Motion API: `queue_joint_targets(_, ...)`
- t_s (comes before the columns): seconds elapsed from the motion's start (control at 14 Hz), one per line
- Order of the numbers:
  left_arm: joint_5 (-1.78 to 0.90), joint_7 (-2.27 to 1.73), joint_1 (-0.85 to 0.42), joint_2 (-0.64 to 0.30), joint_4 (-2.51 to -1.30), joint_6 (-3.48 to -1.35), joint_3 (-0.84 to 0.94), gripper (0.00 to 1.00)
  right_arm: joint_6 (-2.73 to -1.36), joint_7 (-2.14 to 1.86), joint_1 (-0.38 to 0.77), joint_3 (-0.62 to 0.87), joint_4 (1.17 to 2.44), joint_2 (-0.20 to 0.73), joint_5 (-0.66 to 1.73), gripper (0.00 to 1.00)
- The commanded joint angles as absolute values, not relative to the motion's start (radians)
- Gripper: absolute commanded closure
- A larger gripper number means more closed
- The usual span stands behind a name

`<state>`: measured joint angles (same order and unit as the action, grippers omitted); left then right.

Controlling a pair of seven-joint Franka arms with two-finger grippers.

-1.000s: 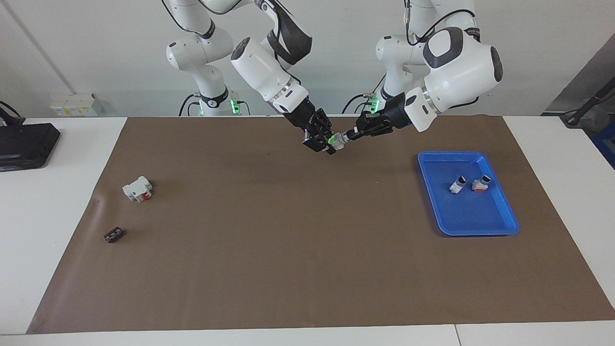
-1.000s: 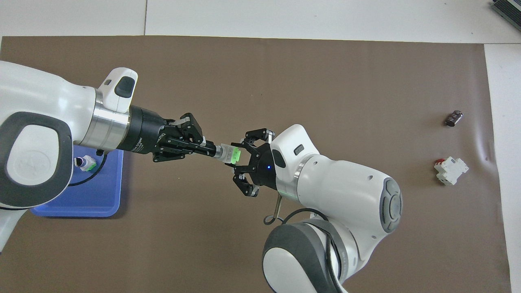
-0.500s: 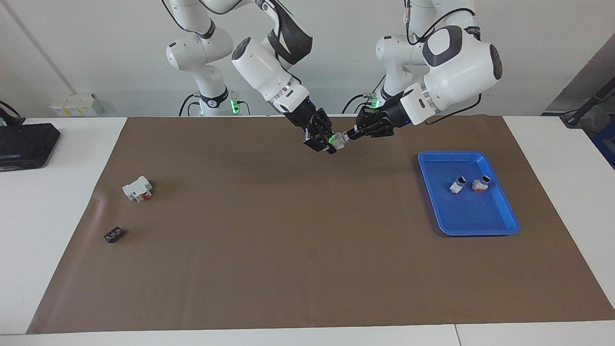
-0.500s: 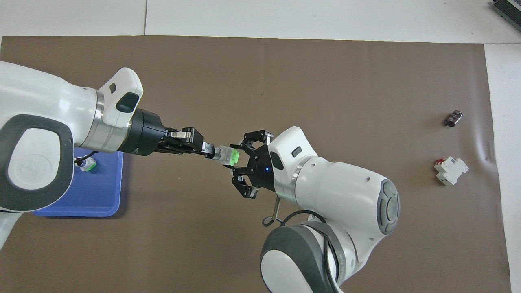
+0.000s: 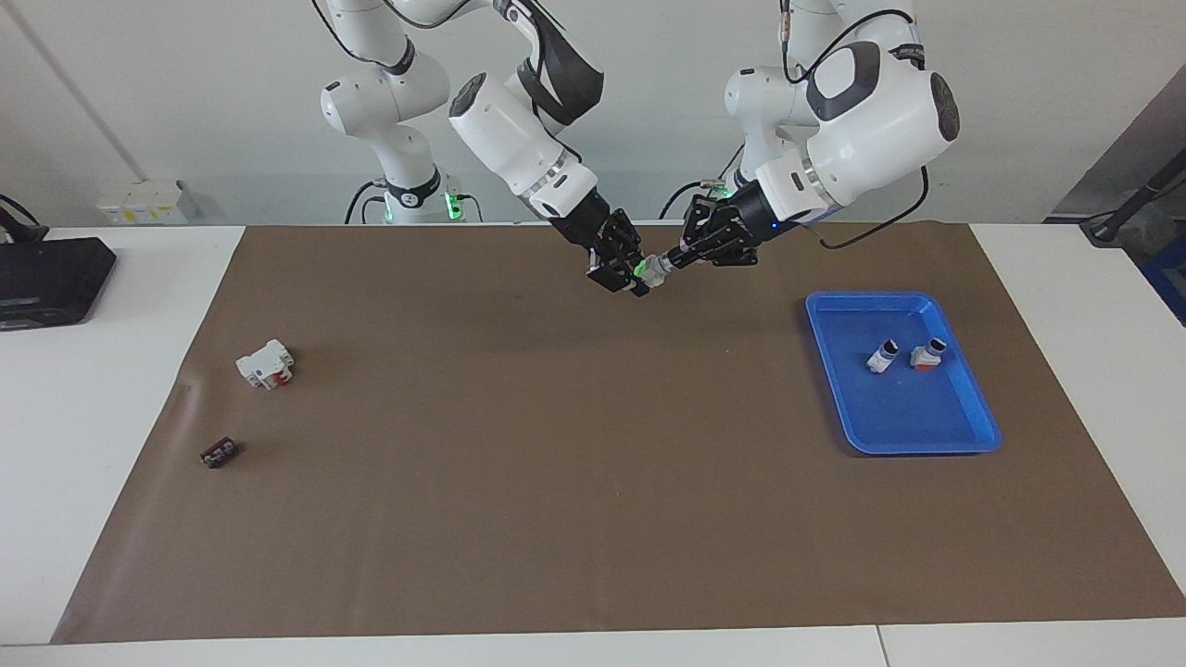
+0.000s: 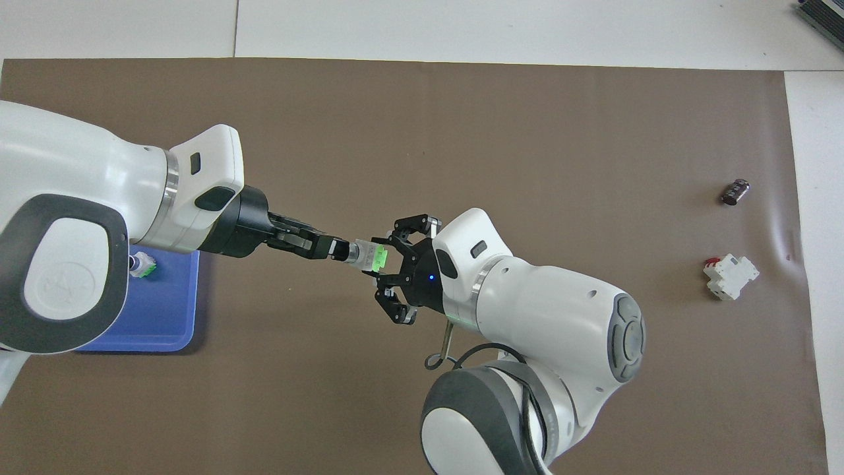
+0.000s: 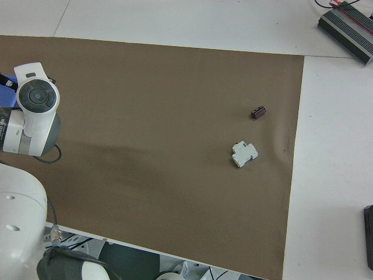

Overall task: Turn and place switch with both arms
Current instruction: 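Open the right gripper and release the switch to the left gripper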

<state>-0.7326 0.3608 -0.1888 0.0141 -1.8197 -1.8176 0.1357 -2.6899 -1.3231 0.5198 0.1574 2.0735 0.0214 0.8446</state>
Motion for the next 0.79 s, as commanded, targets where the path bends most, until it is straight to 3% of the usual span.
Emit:
queue_joint_targets(0.0, -0.712, 0.486, -0.195, 0.054, -1.868, -1.755, 0.118, 1.00, -2.727, -1.331, 0.514, 0.156, 2.056, 0.023, 0.864, 1.00)
queue_joint_targets(0.71, -0.595, 0.635, -0.156, 0.072, -1.876, -1.635, 0.120, 1.00, -2.727, -1.331, 0.514, 0.156, 2.056, 0.023, 0.864, 1.00)
